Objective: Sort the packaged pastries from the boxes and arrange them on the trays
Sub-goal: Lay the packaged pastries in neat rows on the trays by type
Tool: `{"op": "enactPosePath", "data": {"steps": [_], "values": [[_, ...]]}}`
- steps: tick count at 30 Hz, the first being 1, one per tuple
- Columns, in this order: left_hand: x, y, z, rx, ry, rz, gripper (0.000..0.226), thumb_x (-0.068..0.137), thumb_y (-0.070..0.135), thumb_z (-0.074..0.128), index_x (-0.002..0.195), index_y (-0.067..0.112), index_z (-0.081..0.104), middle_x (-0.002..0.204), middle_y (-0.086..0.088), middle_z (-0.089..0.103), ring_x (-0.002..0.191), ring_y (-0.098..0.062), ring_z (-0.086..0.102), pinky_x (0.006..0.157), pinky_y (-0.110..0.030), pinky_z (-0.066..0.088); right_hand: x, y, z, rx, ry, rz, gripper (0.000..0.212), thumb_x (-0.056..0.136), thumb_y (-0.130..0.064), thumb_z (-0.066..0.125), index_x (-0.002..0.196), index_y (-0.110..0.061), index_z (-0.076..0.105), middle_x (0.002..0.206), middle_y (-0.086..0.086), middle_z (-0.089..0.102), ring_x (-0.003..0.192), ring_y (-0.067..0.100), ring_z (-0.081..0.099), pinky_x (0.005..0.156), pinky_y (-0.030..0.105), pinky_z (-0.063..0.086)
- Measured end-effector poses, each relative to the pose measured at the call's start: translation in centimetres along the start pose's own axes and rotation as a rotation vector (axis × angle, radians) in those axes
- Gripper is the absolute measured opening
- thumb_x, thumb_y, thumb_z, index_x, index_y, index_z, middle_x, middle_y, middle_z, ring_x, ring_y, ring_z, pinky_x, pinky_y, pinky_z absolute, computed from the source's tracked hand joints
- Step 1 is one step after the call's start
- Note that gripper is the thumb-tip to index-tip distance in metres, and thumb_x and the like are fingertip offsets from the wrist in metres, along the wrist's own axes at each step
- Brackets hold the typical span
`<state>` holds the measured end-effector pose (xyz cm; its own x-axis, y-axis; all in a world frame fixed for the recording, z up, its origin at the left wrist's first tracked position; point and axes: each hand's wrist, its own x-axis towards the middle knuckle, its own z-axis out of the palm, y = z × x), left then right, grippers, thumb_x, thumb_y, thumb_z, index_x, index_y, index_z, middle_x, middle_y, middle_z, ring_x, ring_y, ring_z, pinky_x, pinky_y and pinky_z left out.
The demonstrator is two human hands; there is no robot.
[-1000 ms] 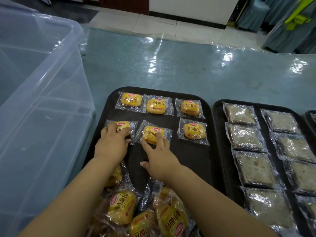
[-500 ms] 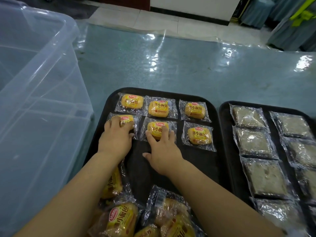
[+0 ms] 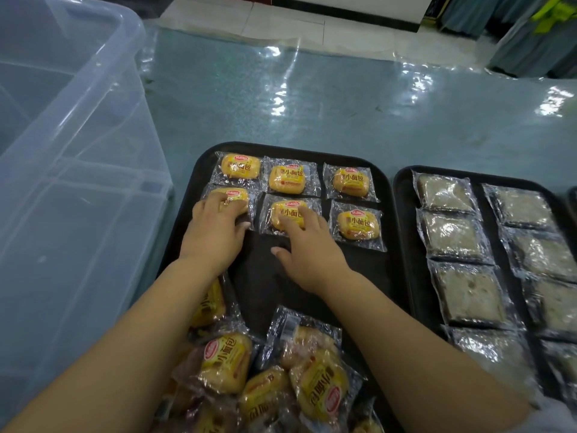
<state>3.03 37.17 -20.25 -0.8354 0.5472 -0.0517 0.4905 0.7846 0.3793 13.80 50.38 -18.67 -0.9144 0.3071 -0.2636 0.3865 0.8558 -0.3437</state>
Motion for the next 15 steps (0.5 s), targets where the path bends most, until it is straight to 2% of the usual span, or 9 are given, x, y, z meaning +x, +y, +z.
{"op": "enactPosePath", "data": {"steps": [3,6,11,15], "values": [[-2.5,0.8,-0.6,-0.113,0.003,0.003,0.041,0.091,0.032,0.056,0.131,0.025,0.050,0.135,-0.002,0.044,0.124,-0.027,0.036,0.101,-0.040,0.037,-2.9,0.9,-0.7,0.072,0.090,-0.012,0.056,0.094,-0.038,0.053,0.143,-0.021,0.032,0.151,0.005,0.024,0.141,0.025,0.016,0.111,0.039,0.026],[-5.7,1.5,-0.9,-0.215,-0.031,0.036,0.035,0.090,0.033,0.057,0.124,0.024,0.056,0.125,-0.001,0.052,0.118,-0.023,0.044,0.100,-0.037,0.039,-6.3,2.1,-0.8,0.172,0.110,0.022,0.054,0.093,-0.038,0.055,0.141,-0.021,0.038,0.141,0.000,0.038,0.132,0.019,0.032,0.106,0.033,0.033],[-11.7,4.0,-0.6,-0.286,-0.140,0.092,0.030,0.089,0.033,0.060,0.118,0.024,0.061,0.112,0.007,0.059,0.103,-0.007,0.051,0.088,-0.019,0.036,-12.0,4.1,-0.4,0.305,0.049,0.133,0.046,0.091,-0.039,0.058,0.133,-0.023,0.049,0.130,-0.005,0.051,0.118,0.011,0.049,0.098,0.026,0.040],[-15.1,5.4,0.3,-0.306,-0.281,0.090,0.032,0.089,0.031,0.060,0.121,0.025,0.060,0.111,0.007,0.058,0.097,-0.006,0.053,0.083,-0.020,0.040,-15.5,5.3,0.5,0.345,-0.092,0.182,0.040,0.088,-0.043,0.062,0.122,-0.023,0.057,0.113,-0.007,0.059,0.102,0.009,0.056,0.089,0.025,0.046]]}}
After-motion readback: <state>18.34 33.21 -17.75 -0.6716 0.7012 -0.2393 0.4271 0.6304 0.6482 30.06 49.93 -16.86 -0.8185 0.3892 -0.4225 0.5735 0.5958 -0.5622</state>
